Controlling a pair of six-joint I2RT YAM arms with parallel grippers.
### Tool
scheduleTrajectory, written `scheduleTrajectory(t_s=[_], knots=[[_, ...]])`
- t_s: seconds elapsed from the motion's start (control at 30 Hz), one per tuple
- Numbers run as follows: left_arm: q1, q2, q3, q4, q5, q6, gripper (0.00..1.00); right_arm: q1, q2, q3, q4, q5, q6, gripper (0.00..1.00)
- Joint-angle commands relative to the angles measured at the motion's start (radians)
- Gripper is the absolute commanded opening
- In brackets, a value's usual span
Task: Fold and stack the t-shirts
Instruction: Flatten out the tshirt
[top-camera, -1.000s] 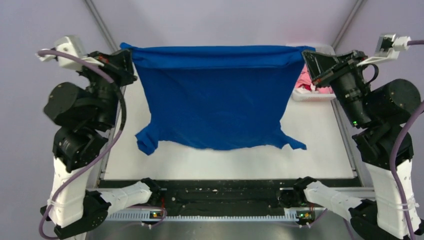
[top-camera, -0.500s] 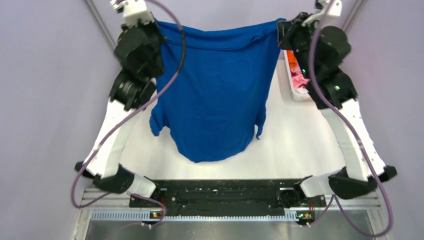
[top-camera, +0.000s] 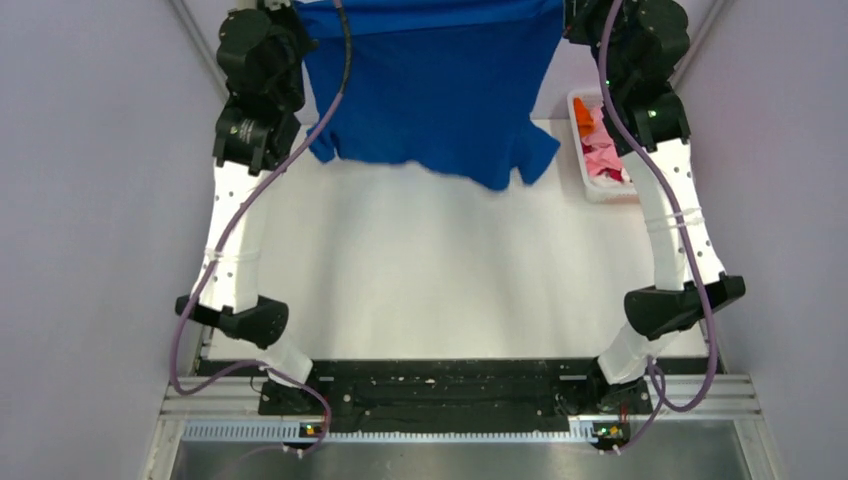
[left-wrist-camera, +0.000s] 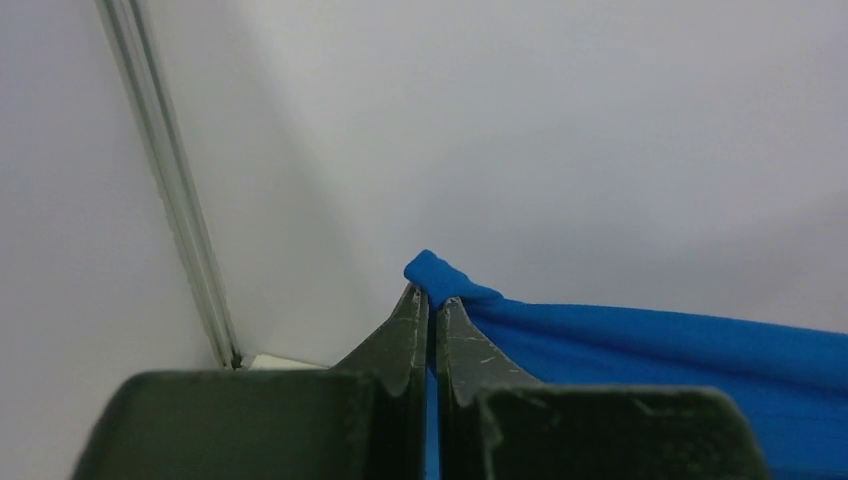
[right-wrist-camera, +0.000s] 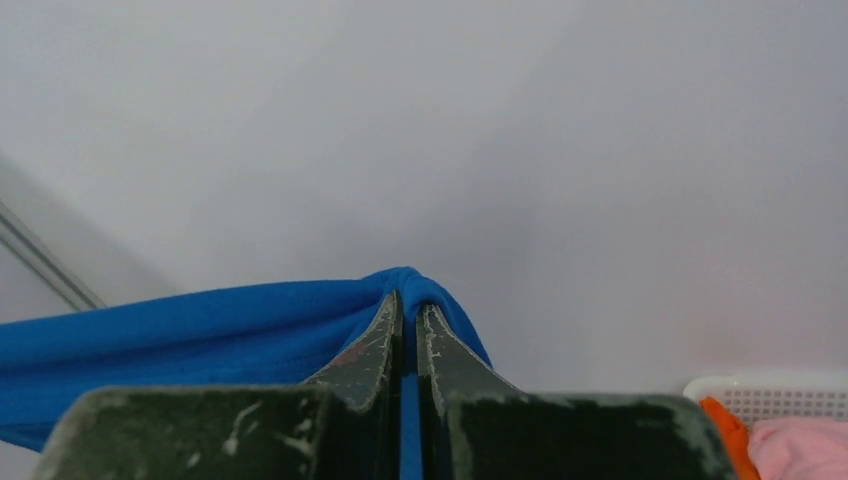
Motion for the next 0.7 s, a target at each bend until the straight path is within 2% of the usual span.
scheduleTrajectory(t_s=[0.0,0.07,0.17,0.3,0.4,0.47,0.53,0.67], knots=[[0.010,-0.224,-0.179,0.101,0.027,0.006,0.00,-0.015,-0.195,-0.160,0.089,-0.016,-0.029,0.00],[0.010,-0.329,-0.384,0.109,0.066,-0.003,0.00,-0.014,-0.300,-0.365,0.131,-0.033,-0.032,0.00],[0.008,-0.513,-0.779,0.130,0.106,-0.080,0.00,-0.014,-0.478,-0.683,0.148,-0.071,-0.006,0.00],[0.007,-0.741,-1.217,0.152,0.272,-0.304,0.00,-0.013,-0.719,-1.087,0.125,-0.065,0.124,0.00],[0.003,-0.849,-1.484,0.157,0.424,-0.485,0.00,-0.013,-0.841,-1.316,0.063,-0.063,0.227,0.00],[-0.009,-0.877,-1.643,0.189,0.513,-0.587,0.00,-0.013,-0.870,-1.428,-0.013,-0.064,0.290,0.00],[-0.032,-0.877,-1.741,0.193,0.602,-0.641,0.00,-0.012,-0.871,-1.514,-0.093,-0.047,0.337,0.00],[-0.138,-0.854,-1.839,0.065,0.599,-0.690,0.00,-0.013,-0.852,-1.625,-0.239,0.047,0.393,0.00]])
